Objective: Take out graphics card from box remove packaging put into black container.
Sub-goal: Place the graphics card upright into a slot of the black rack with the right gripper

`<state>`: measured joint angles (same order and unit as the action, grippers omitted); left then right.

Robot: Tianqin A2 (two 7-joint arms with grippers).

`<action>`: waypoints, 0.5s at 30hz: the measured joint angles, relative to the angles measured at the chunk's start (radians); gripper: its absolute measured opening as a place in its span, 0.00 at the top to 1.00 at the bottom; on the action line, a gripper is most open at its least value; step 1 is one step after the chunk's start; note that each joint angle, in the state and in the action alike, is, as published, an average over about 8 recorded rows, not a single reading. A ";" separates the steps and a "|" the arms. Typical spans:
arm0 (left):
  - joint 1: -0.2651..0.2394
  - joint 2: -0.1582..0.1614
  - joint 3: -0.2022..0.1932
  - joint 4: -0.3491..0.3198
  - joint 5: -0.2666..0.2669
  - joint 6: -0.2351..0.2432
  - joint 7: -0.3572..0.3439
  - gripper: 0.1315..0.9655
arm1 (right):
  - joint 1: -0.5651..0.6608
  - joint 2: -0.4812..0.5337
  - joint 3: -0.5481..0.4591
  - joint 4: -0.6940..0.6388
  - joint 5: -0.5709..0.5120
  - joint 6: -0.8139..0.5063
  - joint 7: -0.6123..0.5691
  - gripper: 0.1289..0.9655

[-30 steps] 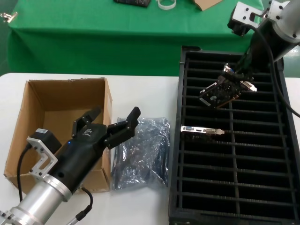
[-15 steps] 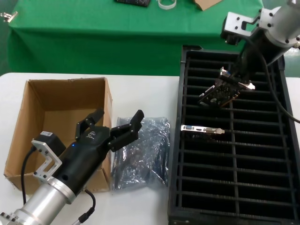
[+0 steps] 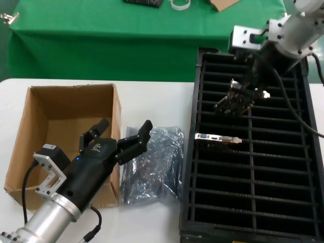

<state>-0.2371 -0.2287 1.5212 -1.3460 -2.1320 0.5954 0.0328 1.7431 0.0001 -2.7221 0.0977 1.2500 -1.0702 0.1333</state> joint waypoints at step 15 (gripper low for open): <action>0.008 -0.008 -0.030 0.038 -0.013 0.032 0.035 0.00 | -0.040 0.000 -0.030 0.064 0.003 0.016 0.024 0.93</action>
<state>-0.2294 -0.2370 1.4915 -1.3084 -2.1449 0.6274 0.0681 1.7027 0.0000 -2.7525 0.1619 1.2532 -1.0544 0.1568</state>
